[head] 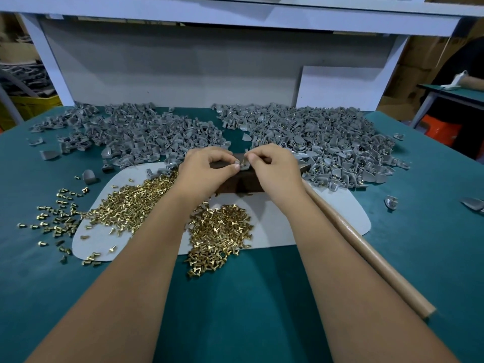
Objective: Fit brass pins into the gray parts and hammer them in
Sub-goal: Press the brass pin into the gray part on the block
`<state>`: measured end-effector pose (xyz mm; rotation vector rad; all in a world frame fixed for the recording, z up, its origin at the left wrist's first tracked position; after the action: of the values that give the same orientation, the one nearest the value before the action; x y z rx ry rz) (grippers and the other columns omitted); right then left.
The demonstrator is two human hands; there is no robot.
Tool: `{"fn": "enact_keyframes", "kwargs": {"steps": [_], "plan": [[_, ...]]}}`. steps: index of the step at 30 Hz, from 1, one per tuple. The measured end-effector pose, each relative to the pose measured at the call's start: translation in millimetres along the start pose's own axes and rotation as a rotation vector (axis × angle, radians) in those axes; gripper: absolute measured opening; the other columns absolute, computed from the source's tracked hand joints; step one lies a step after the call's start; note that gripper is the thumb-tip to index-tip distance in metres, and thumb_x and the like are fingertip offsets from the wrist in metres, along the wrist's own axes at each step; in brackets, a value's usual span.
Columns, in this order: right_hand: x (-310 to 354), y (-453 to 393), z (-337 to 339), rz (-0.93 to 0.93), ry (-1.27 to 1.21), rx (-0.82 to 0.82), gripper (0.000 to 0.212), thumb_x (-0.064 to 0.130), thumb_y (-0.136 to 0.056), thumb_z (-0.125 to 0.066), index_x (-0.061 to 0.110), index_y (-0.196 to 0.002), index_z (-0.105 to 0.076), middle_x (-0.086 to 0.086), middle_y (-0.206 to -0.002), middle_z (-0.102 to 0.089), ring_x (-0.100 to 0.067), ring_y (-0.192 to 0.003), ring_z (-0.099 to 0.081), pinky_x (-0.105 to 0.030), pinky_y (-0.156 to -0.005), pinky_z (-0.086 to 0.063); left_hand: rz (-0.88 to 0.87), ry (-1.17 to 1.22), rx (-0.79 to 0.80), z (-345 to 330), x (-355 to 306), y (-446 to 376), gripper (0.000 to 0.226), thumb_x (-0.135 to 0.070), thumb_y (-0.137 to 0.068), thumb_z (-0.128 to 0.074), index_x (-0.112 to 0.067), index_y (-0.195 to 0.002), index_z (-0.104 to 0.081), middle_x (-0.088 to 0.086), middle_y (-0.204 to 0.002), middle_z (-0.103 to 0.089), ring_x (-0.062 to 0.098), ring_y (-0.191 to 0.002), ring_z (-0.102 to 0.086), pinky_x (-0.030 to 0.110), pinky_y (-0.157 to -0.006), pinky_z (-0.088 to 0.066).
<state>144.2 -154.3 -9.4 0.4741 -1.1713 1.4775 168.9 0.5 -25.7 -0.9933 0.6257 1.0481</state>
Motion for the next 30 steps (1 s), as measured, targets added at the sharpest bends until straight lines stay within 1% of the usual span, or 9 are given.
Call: {"fn": "enact_keyframes", "kwargs": {"steps": [3,8,14,18,20,23,26,28,30], "plan": [[-4,1,4,-0.086,-0.131,-0.025,0.022,0.016,-0.091,-0.057,0.029,-0.078,-0.070,0.009,-0.082,-0.069,-0.011,-0.083,-0.064,-0.032,-0.082,-0.051,0.021,-0.002,-0.003,0,0,1,0.008,-0.023,-0.086,-0.075,-0.020,-0.092,-0.079,-0.011,-0.109,-0.069,0.014,-0.108,-0.062,0.044,-0.100,-0.049],[-4,1,2,-0.083,-0.153,-0.027,0.022,0.014,-0.091,-0.057,0.026,-0.077,-0.069,0.010,-0.083,-0.066,-0.015,-0.086,-0.064,-0.036,-0.086,-0.051,0.038,0.018,0.002,-1,0,1,0.007,-0.021,-0.088,-0.073,-0.022,-0.092,-0.078,-0.009,-0.112,-0.069,0.014,-0.110,-0.061,0.043,-0.103,-0.047],[-2,1,0,-0.050,-0.105,-0.015,0.017,0.013,-0.091,-0.058,0.018,-0.084,-0.073,0.014,-0.084,-0.063,-0.005,-0.085,-0.058,-0.025,-0.081,-0.045,0.060,0.044,0.010,-1,0,2,0.008,-0.020,-0.087,-0.074,-0.019,-0.094,-0.078,-0.007,-0.114,-0.068,0.014,-0.110,-0.062,0.042,-0.103,-0.048],[-3,1,-1,-0.037,-0.063,-0.017,0.017,0.015,-0.091,-0.057,0.017,-0.087,-0.073,0.006,-0.094,-0.067,-0.009,-0.092,-0.059,-0.027,-0.086,-0.045,0.052,0.011,-0.003,-2,-2,4,0.004,-0.022,-0.086,-0.074,-0.026,-0.088,-0.076,-0.008,-0.110,-0.069,0.017,-0.114,-0.060,0.044,-0.104,-0.046],[-3,1,-1,-0.035,-0.057,-0.013,0.016,0.015,-0.091,-0.058,0.017,-0.088,-0.073,0.005,-0.095,-0.067,-0.009,-0.093,-0.058,-0.028,-0.087,-0.045,0.091,0.011,-0.018,-2,-5,5,0.003,-0.032,-0.080,-0.076,-0.033,-0.082,-0.074,-0.008,-0.111,-0.069,0.022,-0.118,-0.058,0.047,-0.104,-0.045],[-2,5,0,-0.036,-0.037,-0.001,0.017,0.012,-0.090,-0.058,0.017,-0.091,-0.073,0.006,-0.098,-0.065,-0.008,-0.094,-0.057,-0.026,-0.087,-0.044,0.172,0.043,-0.044,-4,-9,6,0.017,-0.045,-0.065,-0.069,-0.032,-0.077,-0.072,-0.009,-0.111,-0.070,0.022,-0.113,-0.061,0.048,-0.100,-0.049],[2,9,4,-0.065,-0.047,0.060,0.018,0.009,-0.091,-0.057,0.017,-0.098,-0.072,0.006,-0.100,-0.065,-0.009,-0.094,-0.058,-0.027,-0.088,-0.047,0.205,0.049,-0.051,-4,-9,4,0.007,-0.034,-0.076,-0.079,-0.031,-0.076,-0.072,-0.007,-0.111,-0.070,0.022,-0.108,-0.063,0.048,-0.096,-0.052],[4,10,14,-0.124,-0.051,0.065,0.019,0.013,-0.092,-0.055,0.020,-0.100,-0.071,0.010,-0.094,-0.066,-0.008,-0.085,-0.059,-0.028,-0.076,-0.050,0.229,0.044,-0.046,-4,-6,3,0.009,-0.026,-0.082,-0.078,-0.032,-0.077,-0.073,-0.007,-0.112,-0.070,0.022,-0.105,-0.064,0.046,-0.092,-0.055],[2,14,36,-0.166,0.108,-0.035,0.018,0.018,-0.091,-0.051,0.025,-0.088,-0.068,0.014,-0.081,-0.062,-0.011,-0.072,-0.059,-0.026,-0.055,-0.046,0.261,0.015,-0.046,-3,-5,2,0.008,-0.029,-0.082,-0.078,-0.033,-0.078,-0.073,-0.009,-0.113,-0.070,0.021,-0.104,-0.064,0.045,-0.090,-0.056]]}}
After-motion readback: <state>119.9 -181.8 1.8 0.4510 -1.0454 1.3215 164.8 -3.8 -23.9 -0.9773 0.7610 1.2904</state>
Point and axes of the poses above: each hand's wrist, its own y-axis away from the middle knuckle, its own z-axis out of the back of the hand, x = y × z, the point moved 4 cm from there along -y, towards the middle knuckle
